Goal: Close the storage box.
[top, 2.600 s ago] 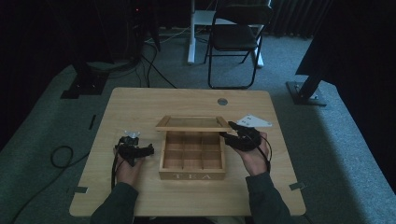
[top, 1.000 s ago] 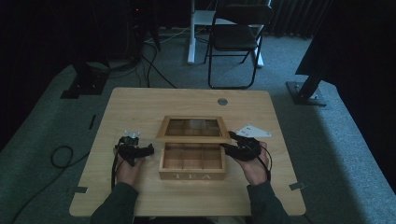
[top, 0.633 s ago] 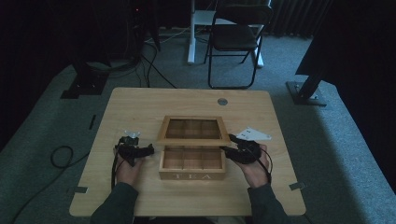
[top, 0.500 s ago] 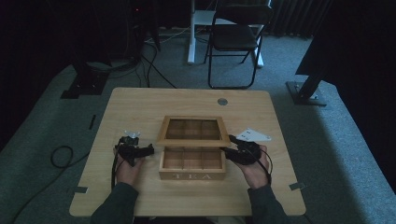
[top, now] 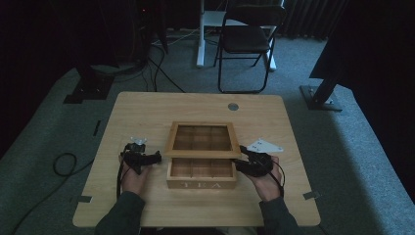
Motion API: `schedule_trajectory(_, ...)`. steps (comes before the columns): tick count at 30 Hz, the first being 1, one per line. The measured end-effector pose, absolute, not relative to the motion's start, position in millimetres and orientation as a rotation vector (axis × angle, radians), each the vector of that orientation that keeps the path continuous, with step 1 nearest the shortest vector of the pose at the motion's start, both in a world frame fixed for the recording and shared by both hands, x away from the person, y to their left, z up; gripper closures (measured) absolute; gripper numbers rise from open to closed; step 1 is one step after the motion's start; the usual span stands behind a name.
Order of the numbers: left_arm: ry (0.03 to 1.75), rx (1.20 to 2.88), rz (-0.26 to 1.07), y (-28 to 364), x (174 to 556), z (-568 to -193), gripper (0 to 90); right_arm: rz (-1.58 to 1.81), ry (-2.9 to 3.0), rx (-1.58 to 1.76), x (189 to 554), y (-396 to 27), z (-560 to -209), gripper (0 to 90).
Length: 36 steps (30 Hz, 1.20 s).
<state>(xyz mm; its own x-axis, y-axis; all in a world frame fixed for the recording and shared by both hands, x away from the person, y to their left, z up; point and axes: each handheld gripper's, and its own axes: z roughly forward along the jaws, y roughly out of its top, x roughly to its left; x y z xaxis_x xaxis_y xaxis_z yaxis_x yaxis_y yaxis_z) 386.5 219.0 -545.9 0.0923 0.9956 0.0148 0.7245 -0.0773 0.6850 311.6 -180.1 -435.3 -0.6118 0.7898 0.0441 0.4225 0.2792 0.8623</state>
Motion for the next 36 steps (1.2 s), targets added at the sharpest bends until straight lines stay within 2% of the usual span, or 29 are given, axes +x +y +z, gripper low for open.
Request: schedule_trajectory(36, 1.684, 1.859, 0.684, 219, 386, -546, 1.7, 1.275, 2.208, 1.091, 298, -179, -458, 46.7)
